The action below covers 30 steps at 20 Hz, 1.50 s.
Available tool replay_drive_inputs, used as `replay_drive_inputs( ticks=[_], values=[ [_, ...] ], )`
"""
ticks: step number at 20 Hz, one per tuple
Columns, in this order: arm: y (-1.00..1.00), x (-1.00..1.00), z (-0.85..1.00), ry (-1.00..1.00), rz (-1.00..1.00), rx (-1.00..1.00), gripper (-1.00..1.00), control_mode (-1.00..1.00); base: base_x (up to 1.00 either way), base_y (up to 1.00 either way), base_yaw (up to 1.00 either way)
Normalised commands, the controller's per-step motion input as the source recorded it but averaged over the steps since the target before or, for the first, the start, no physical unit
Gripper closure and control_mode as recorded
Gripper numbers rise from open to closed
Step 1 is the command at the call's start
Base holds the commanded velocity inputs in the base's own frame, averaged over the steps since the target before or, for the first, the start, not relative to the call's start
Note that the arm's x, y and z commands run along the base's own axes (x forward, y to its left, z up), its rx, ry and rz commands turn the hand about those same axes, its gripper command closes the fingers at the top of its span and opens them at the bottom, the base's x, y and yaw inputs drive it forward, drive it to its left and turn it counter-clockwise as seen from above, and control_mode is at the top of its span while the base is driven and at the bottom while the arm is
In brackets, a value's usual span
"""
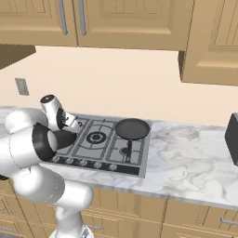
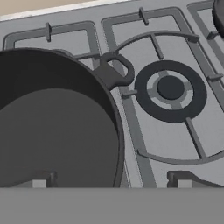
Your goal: Move the pot and pan from the stove into the sink.
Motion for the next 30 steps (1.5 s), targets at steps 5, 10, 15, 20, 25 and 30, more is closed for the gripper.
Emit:
replay_drive_inputs(
  ticks=[5, 10, 15, 20, 25, 30],
  values=[
    [0.0, 0.0, -0.46, 0.02, 0.0, -0.01, -1.0, -1.0, 0.0, 0.0, 0.0],
    [0.0, 0.0, -0.33, 0.02, 0.0, 0.0, -1.0, -1.0, 0.0, 0.0, 0.0],
    [0.0, 0.0, 0.0, 0.01, 0.0, 0.0, 1.0, -1.0, 0.0, 0.0, 0.0],
    [0.0, 0.0, 0.32, 0.0, -0.06, 0.04, 1.0, -1.0, 0.0, 0.0, 0.0],
    [-0.08, -0.02, 0.75, 0.02, -0.12, 0.11, 1.0, -1.0, 0.0, 0.0, 0.0],
    [-0.14, -0.14, 0.7, 0.07, -0.1, 0.1, 1.0, -1.0, 0.0, 0.0, 0.0]
  ],
)
